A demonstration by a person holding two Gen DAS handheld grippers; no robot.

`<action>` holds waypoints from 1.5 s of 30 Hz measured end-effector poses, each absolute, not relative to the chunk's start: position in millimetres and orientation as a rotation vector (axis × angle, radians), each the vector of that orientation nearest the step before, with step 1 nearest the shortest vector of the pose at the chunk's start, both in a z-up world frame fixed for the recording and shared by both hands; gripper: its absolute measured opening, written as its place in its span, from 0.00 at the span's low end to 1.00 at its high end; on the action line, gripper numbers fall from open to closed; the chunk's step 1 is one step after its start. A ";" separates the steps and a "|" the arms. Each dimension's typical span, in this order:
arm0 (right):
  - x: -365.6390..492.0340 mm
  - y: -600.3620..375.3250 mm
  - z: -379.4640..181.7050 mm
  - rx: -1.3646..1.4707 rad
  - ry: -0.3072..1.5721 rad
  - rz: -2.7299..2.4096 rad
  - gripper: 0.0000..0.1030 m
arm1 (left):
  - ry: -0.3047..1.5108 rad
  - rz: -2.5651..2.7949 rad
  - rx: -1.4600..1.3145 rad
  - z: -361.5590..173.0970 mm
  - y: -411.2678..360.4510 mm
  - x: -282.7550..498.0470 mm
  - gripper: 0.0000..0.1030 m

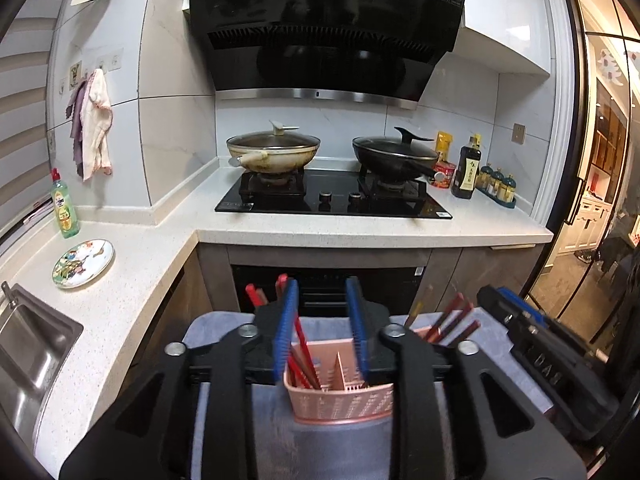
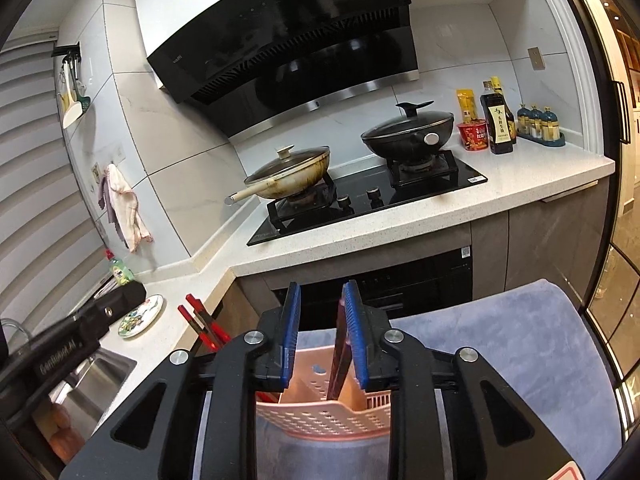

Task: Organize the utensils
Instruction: 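Open both tools to drop the chopsticks into the pink caddy, then move both open tools down to the two green chopsticks on the cloth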

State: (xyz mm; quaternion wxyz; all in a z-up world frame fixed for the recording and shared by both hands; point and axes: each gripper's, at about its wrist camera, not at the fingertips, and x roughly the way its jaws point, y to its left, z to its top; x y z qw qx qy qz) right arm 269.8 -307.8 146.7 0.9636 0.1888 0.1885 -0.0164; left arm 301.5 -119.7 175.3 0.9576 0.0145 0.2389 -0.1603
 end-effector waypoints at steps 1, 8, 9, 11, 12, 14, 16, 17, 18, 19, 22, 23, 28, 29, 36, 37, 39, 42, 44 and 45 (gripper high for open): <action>264.8 -307.7 146.4 0.379 0.383 -0.031 0.22 | 0.486 -0.321 0.034 172.3 -118.4 296.9 0.35; 228.4 -302.2 143.4 0.361 0.393 -0.026 0.22 | 0.533 -0.306 0.055 152.8 -111.5 269.3 0.43; 221.9 -300.1 141.7 0.355 0.396 -0.027 0.22 | 0.541 -0.306 0.056 149.9 -110.3 264.7 0.44; 207.6 -294.7 136.4 0.341 0.408 -0.020 0.22 | 0.557 -0.303 0.056 143.0 -107.1 254.9 0.44; 200.3 -291.2 133.2 0.333 0.418 -0.016 0.23 | 0.564 -0.301 0.055 139.5 -105.1 250.6 0.44; 186.4 -283.8 126.2 0.315 0.436 -0.010 0.22 | 0.579 -0.291 0.051 131.6 -99.7 241.0 0.44; 170.5 -276.0 115.2 0.300 0.463 -0.003 0.22 | 0.602 -0.287 0.045 121.9 -93.7 230.3 0.44; 164.6 -273.0 110.4 0.296 0.475 0.000 0.23 | 0.614 -0.287 0.042 117.1 -91.1 225.5 0.44; 157.9 -269.4 105.0 0.292 0.489 0.004 0.23 | 0.623 -0.286 0.042 113.5 -89.1 221.9 0.44; 153.0 -266.8 101.2 0.288 0.499 0.006 0.22 | 0.635 -0.283 0.042 108.3 -86.3 216.2 0.44; 133.7 -257.6 87.3 0.269 0.533 0.009 0.23 | 0.668 -0.280 0.034 94.1 -78.5 201.8 0.44; 125.4 -254.3 82.1 0.270 0.547 0.013 0.22 | 0.676 -0.277 0.034 91.0 -77.1 198.8 0.44; 96.6 -242.8 64.7 0.264 0.586 0.023 0.23 | 0.716 -0.267 0.048 70.7 -70.5 171.6 0.44; 92.3 -240.6 62.0 0.259 0.592 0.023 0.23 | 0.721 -0.266 0.050 68.6 -70.1 169.0 0.44; 60.7 -227.7 37.3 0.229 0.651 0.024 0.23 | 0.773 -0.265 0.076 44.7 -67.5 139.9 0.44; 57.9 -226.5 34.2 0.227 0.658 0.024 0.23 | 0.784 -0.266 0.082 39.8 -68.3 134.8 0.44; 49.7 -223.3 25.6 0.231 0.680 0.028 0.23 | 0.797 -0.269 0.090 33.8 -68.8 128.7 0.44; 38.9 -218.6 13.1 0.231 0.709 0.030 0.23 | 0.820 -0.274 0.101 23.7 -69.2 118.3 0.44; 31.8 -214.9 4.1 0.232 0.731 0.034 0.23 | 0.838 -0.279 0.112 15.6 -70.4 110.6 0.44; 28.6 -212.9 -0.3 0.231 0.741 0.036 0.23 | 0.844 -0.281 0.117 12.5 -71.0 107.5 0.44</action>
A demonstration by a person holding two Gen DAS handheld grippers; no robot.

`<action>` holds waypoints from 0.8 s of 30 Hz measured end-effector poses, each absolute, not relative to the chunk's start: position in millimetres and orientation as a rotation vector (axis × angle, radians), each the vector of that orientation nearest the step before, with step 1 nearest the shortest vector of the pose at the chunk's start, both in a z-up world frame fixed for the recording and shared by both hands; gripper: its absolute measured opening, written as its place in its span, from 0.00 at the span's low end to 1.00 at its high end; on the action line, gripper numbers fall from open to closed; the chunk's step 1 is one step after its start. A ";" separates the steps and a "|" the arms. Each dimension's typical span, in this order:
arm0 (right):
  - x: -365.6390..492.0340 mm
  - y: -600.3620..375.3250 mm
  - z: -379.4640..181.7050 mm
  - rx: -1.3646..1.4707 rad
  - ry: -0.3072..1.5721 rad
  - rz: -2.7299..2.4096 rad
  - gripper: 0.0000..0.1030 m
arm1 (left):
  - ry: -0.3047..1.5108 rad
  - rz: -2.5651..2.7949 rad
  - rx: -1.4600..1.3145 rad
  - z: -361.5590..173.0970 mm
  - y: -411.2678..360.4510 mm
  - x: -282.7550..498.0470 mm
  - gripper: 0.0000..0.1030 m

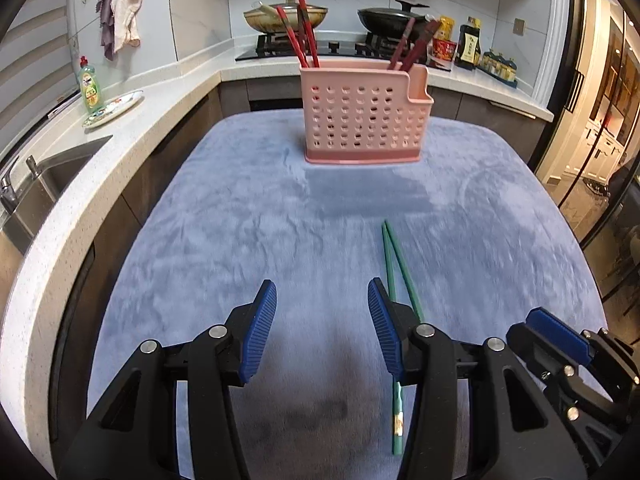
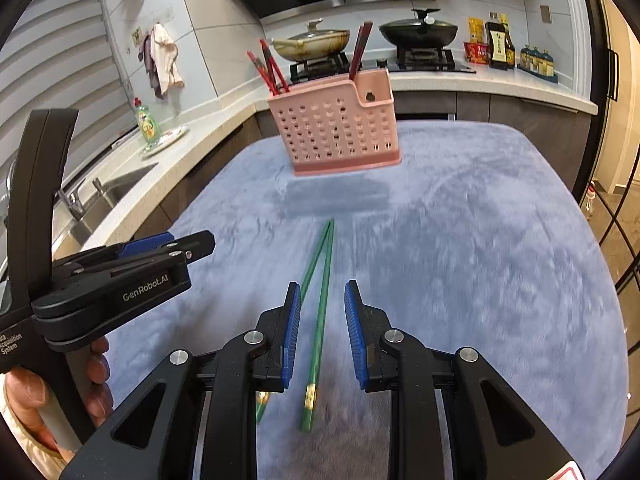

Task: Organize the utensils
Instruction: 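Move both open tools down to the two green chopsticks on the cloth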

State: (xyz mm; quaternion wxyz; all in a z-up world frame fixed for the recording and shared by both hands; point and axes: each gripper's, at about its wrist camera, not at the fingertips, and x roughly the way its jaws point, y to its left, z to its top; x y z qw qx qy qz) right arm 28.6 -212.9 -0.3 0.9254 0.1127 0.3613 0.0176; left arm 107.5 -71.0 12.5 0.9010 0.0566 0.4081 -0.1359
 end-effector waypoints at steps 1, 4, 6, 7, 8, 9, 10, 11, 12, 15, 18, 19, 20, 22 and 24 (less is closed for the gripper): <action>25.6 -210.8 -3.9 0.228 0.750 0.037 0.23 | 0.850 -0.284 0.123 9.4 -71.6 104.4 0.44; 16.5 -204.4 -15.3 0.211 0.775 0.038 0.23 | 0.876 -0.293 0.135 -1.9 -72.1 94.4 0.44; 10.7 -200.4 -22.9 0.209 0.795 0.043 0.23 | 0.895 -0.298 0.142 -9.7 -72.9 87.1 0.44; 8.4 -198.9 -26.4 0.210 0.805 0.045 0.23 | 0.903 -0.299 0.146 -13.0 -73.1 84.6 0.44; 6.8 -198.2 -28.9 0.211 0.812 0.046 0.23 | 0.911 -0.300 0.147 -16.3 -73.0 82.4 0.44; 4.7 -197.3 -32.2 0.213 0.820 0.048 0.23 | 0.921 -0.302 0.147 -19.9 -72.9 79.6 0.44; 3.4 -196.5 -34.0 0.215 0.825 0.049 0.23 | 0.928 -0.304 0.148 -22.7 -72.9 77.7 0.44; 1.6 -195.3 -37.4 0.217 0.834 0.052 0.23 | 0.934 -0.306 0.150 -25.5 -73.1 75.4 0.44; 0.1 -193.8 -40.3 0.215 0.841 0.055 0.23 | 0.941 -0.308 0.156 -28.6 -73.6 73.0 0.44; -1.3 -190.5 -46.9 0.212 0.858 0.060 0.23 | 0.956 -0.315 0.167 -34.6 -75.2 67.5 0.48; -1.7 -187.2 -53.5 0.207 0.873 0.067 0.23 | 0.960 -0.322 0.176 -37.7 -75.9 62.4 0.49; -1.6 -185.7 -55.9 0.204 0.877 0.070 0.23 | 0.963 -0.324 0.178 -38.3 -76.2 61.3 0.49; -0.8 -184.9 -57.4 0.201 0.880 0.072 0.23 | 0.966 -0.325 0.180 -39.0 -76.7 60.3 0.49; 0.6 -182.9 -61.2 0.196 0.885 0.076 0.23 | 0.972 -0.328 0.185 -41.1 -77.1 57.9 0.50; 3.1 -180.7 -65.8 0.191 0.890 0.077 0.21 | 0.975 -0.328 0.188 -42.5 -77.1 56.5 0.54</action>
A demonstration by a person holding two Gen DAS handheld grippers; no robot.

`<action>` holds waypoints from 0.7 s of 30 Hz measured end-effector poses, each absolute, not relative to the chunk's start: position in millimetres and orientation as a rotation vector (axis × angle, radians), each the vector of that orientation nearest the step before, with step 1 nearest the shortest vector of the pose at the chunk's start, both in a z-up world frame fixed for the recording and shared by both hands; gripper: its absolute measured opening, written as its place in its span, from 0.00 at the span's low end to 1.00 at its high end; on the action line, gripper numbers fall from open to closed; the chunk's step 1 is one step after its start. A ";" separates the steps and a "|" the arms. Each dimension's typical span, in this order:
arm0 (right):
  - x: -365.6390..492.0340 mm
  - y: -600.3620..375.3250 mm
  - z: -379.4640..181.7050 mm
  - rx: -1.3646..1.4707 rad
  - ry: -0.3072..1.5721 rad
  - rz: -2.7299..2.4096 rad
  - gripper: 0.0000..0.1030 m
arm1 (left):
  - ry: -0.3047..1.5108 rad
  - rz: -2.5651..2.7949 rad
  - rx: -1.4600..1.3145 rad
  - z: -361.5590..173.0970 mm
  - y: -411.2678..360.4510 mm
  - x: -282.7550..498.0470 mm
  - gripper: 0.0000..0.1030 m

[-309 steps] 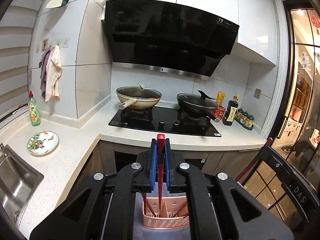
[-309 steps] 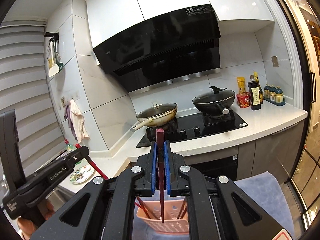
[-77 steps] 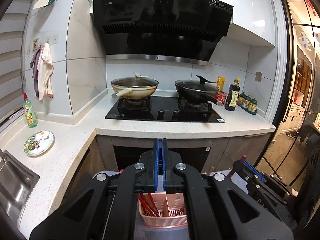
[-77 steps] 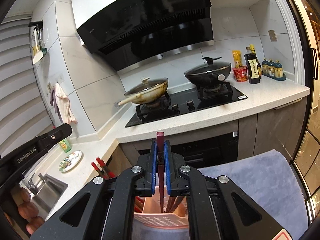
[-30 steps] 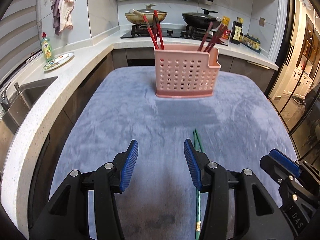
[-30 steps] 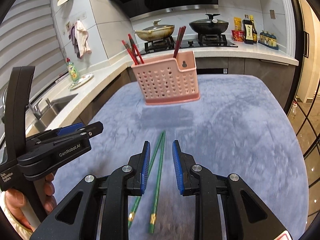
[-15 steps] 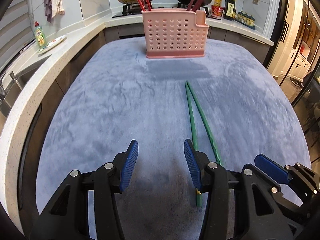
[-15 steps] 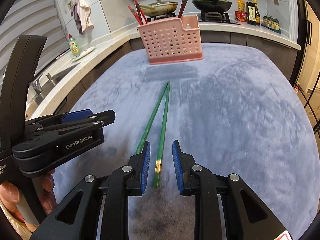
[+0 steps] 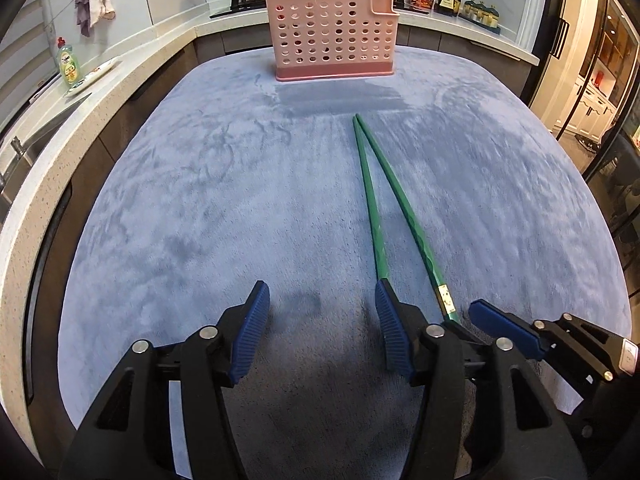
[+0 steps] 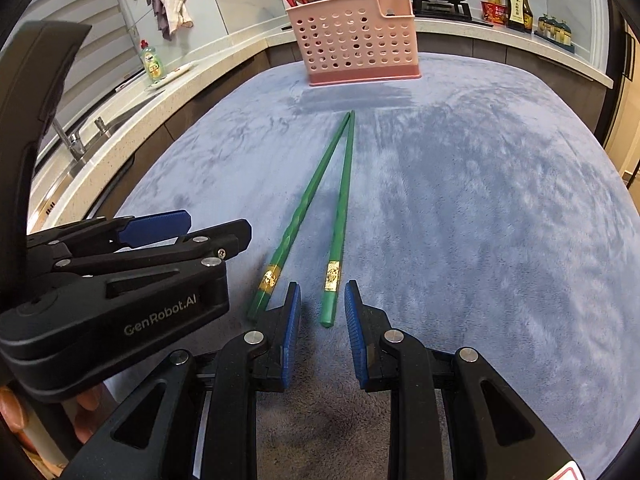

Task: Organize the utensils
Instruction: 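Move both open tools down to the two green chopsticks on the cloth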

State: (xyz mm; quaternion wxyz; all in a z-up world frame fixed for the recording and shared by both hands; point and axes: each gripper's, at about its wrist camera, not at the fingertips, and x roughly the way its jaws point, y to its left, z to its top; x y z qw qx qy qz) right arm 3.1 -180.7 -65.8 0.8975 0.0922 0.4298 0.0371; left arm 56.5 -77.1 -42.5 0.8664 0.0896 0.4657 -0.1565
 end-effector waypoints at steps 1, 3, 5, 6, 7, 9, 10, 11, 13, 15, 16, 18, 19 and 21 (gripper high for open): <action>4.2 -180.1 -67.6 0.187 0.891 0.075 0.20 | 0.975 -0.327 0.189 -42.9 -77.4 55.9 0.56; 6.1 -179.0 -69.5 0.178 0.890 0.070 0.19 | 0.973 -0.329 0.192 -43.2 -77.6 55.4 0.56; 8.9 -179.3 -72.5 0.168 0.892 0.059 0.13 | 0.973 -0.329 0.193 -43.3 -78.1 55.7 0.56; 10.1 -180.4 -74.2 0.167 0.896 0.051 0.10 | 0.973 -0.329 0.193 -43.3 -78.1 55.7 0.56; 11.4 -181.8 -75.7 0.168 0.899 0.044 0.08 | 0.974 -0.329 0.193 -43.5 -78.1 55.7 0.56; 11.1 -188.0 -77.1 0.186 0.900 0.032 0.07 | 0.976 -0.330 0.192 -43.3 -78.1 55.7 0.56; 10.4 -190.2 -76.6 0.188 0.899 0.024 0.07 | 0.977 -0.330 0.192 -43.4 -78.2 55.7 0.56; 9.7 -192.2 -76.2 0.191 0.899 0.018 0.07 | 0.979 -0.333 0.192 -43.5 -78.7 55.5 0.56; 7.7 -197.8 -75.2 0.200 0.898 0.007 0.07 | 0.980 -0.338 0.194 -44.3 -80.0 55.7 0.56; 4.5 -205.3 -74.7 0.213 0.897 -0.011 0.07 | 0.983 -0.344 0.197 -45.4 -82.2 55.1 0.57; 3.7 -207.8 -74.8 0.218 0.897 -0.015 0.07 | 0.984 -0.347 0.199 -46.2 -83.5 54.5 0.58; 0.5 -213.7 -74.8 0.229 0.897 -0.029 0.07 | 0.987 -0.354 0.205 -47.6 -85.9 52.9 0.59; -0.7 -215.5 -74.6 0.233 0.897 -0.033 0.07 | 0.988 -0.358 0.208 -48.5 -87.5 52.0 0.59; -4.3 -219.4 -73.9 0.243 0.897 -0.041 0.07 | 0.991 -0.365 0.215 -50.2 -90.4 50.1 0.59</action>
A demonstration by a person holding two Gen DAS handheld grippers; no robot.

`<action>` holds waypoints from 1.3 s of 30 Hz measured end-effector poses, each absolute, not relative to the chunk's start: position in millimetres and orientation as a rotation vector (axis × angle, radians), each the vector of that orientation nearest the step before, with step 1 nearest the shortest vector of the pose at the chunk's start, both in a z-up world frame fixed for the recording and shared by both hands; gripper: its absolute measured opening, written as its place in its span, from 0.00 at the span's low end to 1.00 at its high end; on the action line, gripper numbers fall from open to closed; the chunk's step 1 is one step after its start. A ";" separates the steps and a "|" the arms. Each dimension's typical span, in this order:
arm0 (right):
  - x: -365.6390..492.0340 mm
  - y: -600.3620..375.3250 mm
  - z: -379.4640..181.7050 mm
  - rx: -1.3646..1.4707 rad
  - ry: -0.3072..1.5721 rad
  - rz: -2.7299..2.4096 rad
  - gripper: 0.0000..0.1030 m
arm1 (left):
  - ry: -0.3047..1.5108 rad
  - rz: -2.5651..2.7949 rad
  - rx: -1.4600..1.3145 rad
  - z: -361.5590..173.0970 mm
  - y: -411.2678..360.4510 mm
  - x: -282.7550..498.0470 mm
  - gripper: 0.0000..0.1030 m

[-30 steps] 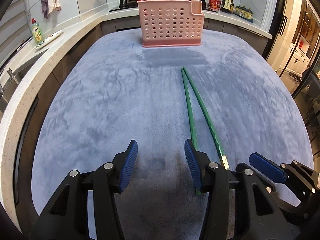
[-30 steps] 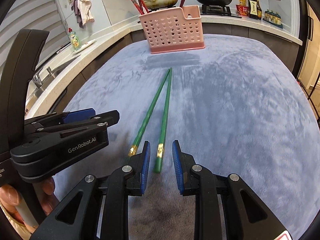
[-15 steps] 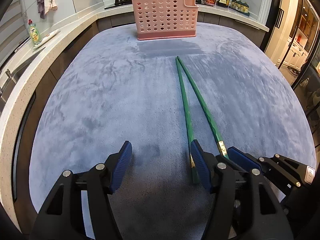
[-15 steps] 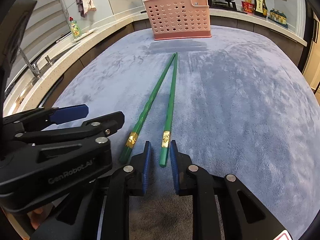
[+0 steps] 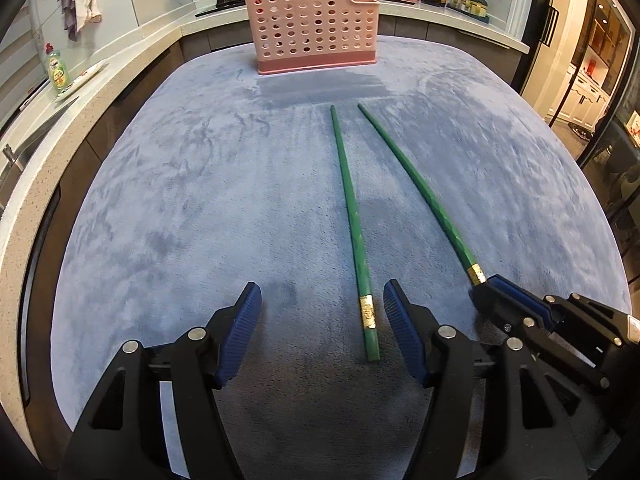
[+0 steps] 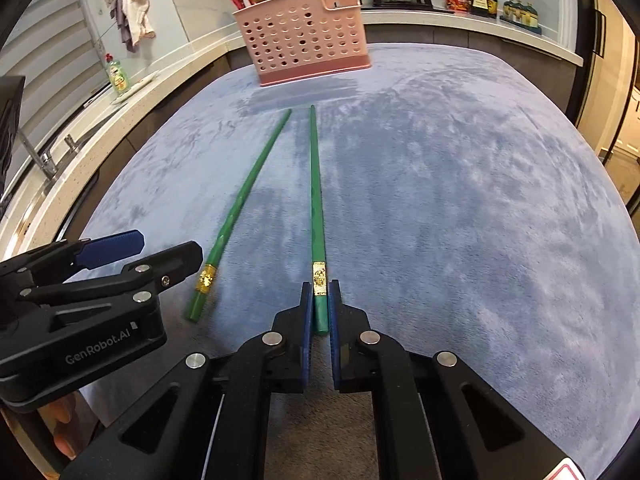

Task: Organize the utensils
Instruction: 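Move both open tools down to the two green chopsticks on the cloth, then close the left tool on one green chopstick while the right tool grasps the other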

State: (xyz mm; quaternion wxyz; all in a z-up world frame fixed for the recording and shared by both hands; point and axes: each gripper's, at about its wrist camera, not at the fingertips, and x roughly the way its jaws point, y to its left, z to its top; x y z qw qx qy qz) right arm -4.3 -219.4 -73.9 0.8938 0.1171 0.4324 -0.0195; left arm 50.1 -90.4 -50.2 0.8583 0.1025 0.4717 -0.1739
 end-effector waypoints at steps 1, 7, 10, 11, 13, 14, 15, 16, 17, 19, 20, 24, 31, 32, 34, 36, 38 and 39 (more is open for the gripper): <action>-5.7 -220.3 -73.8 0.245 0.896 -0.041 0.07 | 0.992 -0.369 0.217 -51.3 -91.9 49.3 0.59; -9.5 -221.0 -75.6 0.256 0.900 -0.038 0.07 | 1.018 -0.386 0.220 -62.6 -97.3 45.5 0.59; -11.0 -220.0 -75.5 0.257 0.899 -0.036 0.07 | 1.034 -0.388 0.217 -68.5 -98.0 45.6 0.58; -11.3 -219.9 -75.7 0.257 0.899 -0.035 0.07 | 1.040 -0.386 0.215 -70.8 -97.5 45.9 0.58; -11.3 -220.4 -75.9 0.261 0.898 -0.034 0.07 | 1.040 -0.386 0.209 -72.1 -96.4 46.0 0.56; -11.3 -219.9 -76.0 0.261 0.898 -0.034 0.07 | 1.038 -0.387 0.204 -72.2 -95.6 46.2 0.55; -11.9 -219.8 -76.1 0.261 0.898 -0.035 0.07 | 1.039 -0.387 0.200 -72.3 -95.2 46.4 0.52; -12.3 -219.9 -76.2 0.263 0.897 -0.034 0.07 | 1.039 -0.387 0.198 -72.3 -95.1 46.7 0.49; -12.2 -220.2 -76.1 0.263 0.897 -0.034 0.07 | 1.038 -0.386 0.195 -72.3 -94.3 46.9 0.47; -12.7 -220.3 -76.3 0.265 0.897 -0.033 0.07 | 1.036 -0.388 0.190 -71.9 -93.1 47.5 0.40; -13.0 -220.4 -76.3 0.266 0.896 -0.033 0.07 | 1.036 -0.388 0.184 -72.0 -91.7 48.0 0.39; -13.8 -220.9 -76.4 0.268 0.896 -0.032 0.07 | 1.038 -0.394 0.169 -71.0 -88.1 48.1 0.27; -15.2 -222.0 -74.1 0.272 0.895 -0.033 0.07 | 1.045 -0.421 0.146 -67.3 -84.4 47.1 0.08; -15.9 -222.2 -71.9 0.275 0.890 -0.032 0.07 | 1.045 -0.427 0.139 -65.2 -83.6 47.0 0.08; -16.7 -222.5 -66.9 0.278 0.880 -0.029 0.07 | 1.034 -0.430 0.134 -60.5 -83.1 46.5 0.08; -17.5 -222.8 -58.0 0.278 0.863 -0.028 0.07 | 1.021 -0.433 0.124 -52.6 -80.7 46.0 0.08; -17.3 -224.3 -49.2 0.283 0.845 -0.028 0.07 | 1.009 -0.433 0.113 -45.1 -78.3 46.5 0.08; -17.3 -225.7 -43.0 0.287 0.832 -0.028 0.07 | 0.999 -0.430 0.108 -39.3 -77.0 47.2 0.08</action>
